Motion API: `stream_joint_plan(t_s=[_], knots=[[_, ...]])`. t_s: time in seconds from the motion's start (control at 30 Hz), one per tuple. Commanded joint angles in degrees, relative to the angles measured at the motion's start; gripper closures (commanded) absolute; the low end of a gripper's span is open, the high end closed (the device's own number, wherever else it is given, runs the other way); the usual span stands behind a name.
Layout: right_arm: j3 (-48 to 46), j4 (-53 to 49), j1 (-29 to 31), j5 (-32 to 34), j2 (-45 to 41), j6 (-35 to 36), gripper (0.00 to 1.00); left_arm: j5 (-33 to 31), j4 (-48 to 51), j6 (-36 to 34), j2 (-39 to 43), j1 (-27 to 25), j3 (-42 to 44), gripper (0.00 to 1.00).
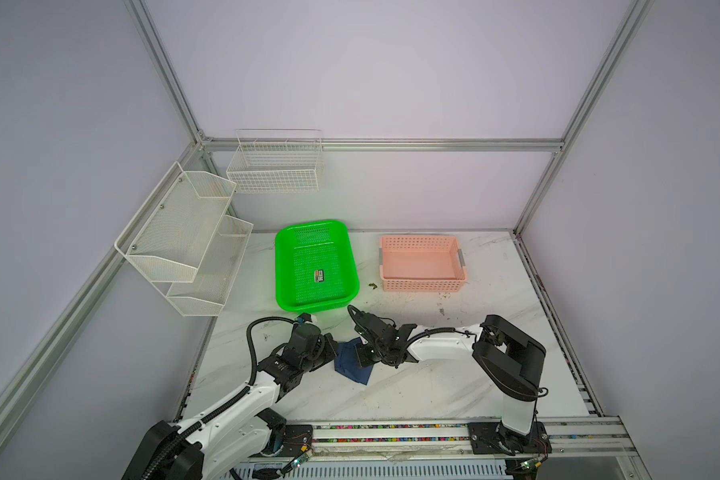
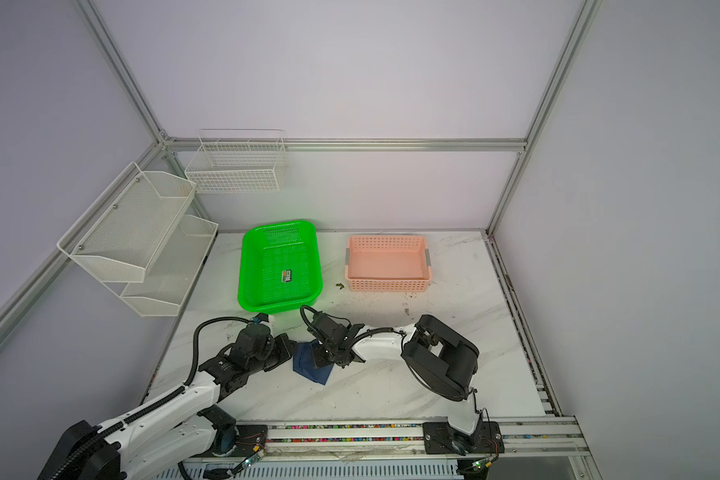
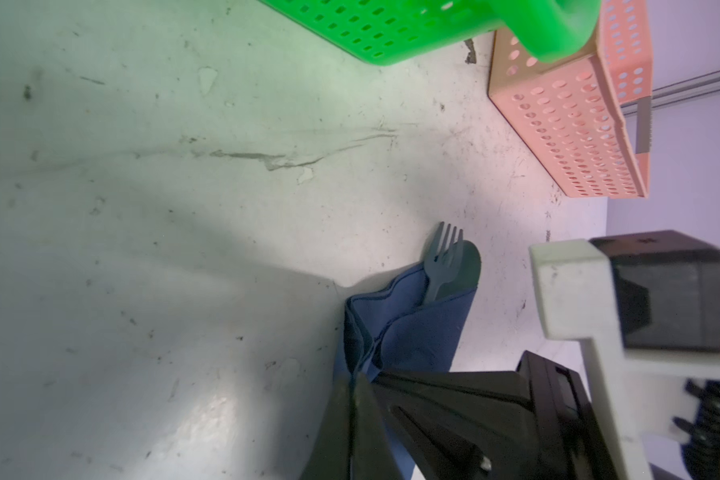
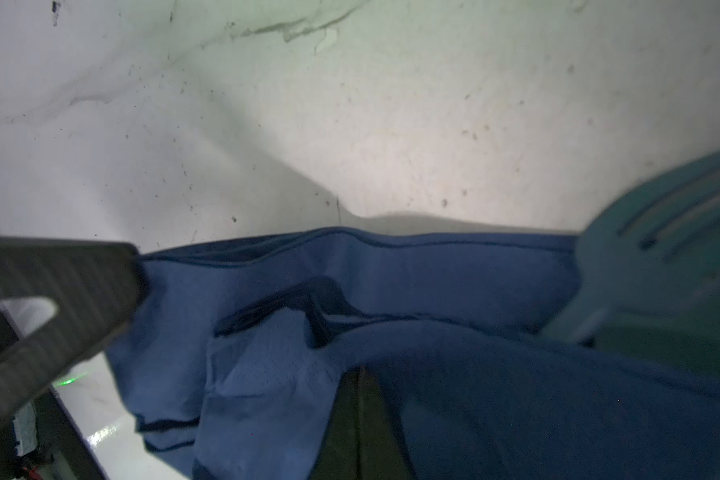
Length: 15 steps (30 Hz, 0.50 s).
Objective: Place the utensils on the paper napkin and roll it up
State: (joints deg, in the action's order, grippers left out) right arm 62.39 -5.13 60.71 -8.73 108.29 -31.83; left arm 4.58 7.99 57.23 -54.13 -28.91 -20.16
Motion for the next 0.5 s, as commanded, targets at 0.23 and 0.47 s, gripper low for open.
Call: stream_joint_plan(t_s=[0.23, 0.47], knots=[[-0.39, -5.03, 0.64, 0.28, 2.98, -0.07, 0.96, 7.36, -9.96, 1.16, -3.10, -2.32, 0.00, 1.00], [-0.21, -5.07, 0.62, 0.39, 3.24, -0.16, 0.96, 7.46, -11.69, 3.68, -4.93, -5.91, 2.18, 1.00]])
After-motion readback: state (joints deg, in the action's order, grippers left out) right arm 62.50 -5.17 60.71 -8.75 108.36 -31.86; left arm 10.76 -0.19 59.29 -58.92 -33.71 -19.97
